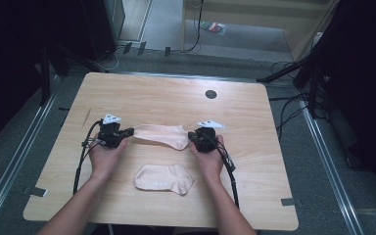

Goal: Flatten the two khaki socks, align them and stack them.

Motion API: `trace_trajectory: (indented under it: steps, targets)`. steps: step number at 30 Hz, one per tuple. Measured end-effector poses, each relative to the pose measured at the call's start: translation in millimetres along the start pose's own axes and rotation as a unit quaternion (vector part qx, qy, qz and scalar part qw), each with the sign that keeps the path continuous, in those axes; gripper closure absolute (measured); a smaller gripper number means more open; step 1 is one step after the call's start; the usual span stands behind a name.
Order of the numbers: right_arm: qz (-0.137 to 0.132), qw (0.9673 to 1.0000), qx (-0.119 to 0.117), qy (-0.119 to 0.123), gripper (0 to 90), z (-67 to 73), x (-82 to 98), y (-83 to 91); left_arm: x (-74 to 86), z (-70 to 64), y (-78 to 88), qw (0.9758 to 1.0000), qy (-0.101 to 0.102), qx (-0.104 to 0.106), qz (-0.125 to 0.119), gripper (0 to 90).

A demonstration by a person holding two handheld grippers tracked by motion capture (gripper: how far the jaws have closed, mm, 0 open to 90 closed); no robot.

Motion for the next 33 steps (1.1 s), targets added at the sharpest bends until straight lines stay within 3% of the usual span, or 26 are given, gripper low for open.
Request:
trace_trajectory:
  steps: [7, 16, 24, 26, 33]
  targets:
    - [-0.018, 0.9996, -0.011, 0.019, 90.0, 11.7, 0.6, 37.7, 9.6, -16.2, 26.4, 0.9995, -0.015, 0.017, -0.021, 90.0]
    - [-0.009, 0.9993, -0.025, 0.026, 90.0, 20.3, 31.3, 64.6, 41.7, -39.0, 50.4, 0.9988, -0.028, 0.033, -0.023, 90.0]
    - [0.003, 0.9989, -0.037, 0.029, 90.0, 29.8, 63.1, 81.2, 71.9, -55.7, 65.5, 0.9983, -0.027, 0.051, -0.009, 90.0]
    - [0.006, 0.9988, -0.041, 0.028, 90.0, 31.5, 70.1, 83.3, 81.2, -59.1, 66.4, 0.9984, -0.033, 0.046, 0.003, 90.0]
    - [0.021, 0.9977, -0.05, 0.04, 90.0, 40.9, 93.1, 90.2, 101.4, -59.9, 72.9, 0.9977, -0.03, 0.057, 0.02, 90.0]
Point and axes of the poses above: each handheld gripper's, and its own axes: y roughly backward along the jaws, x roughly out of its underside, z roughly to its left, the point moved 8 cm from there along -y, roughly forward along the jaws, and after that the axes turned 12 degrees about z, right-handed, at the moved point
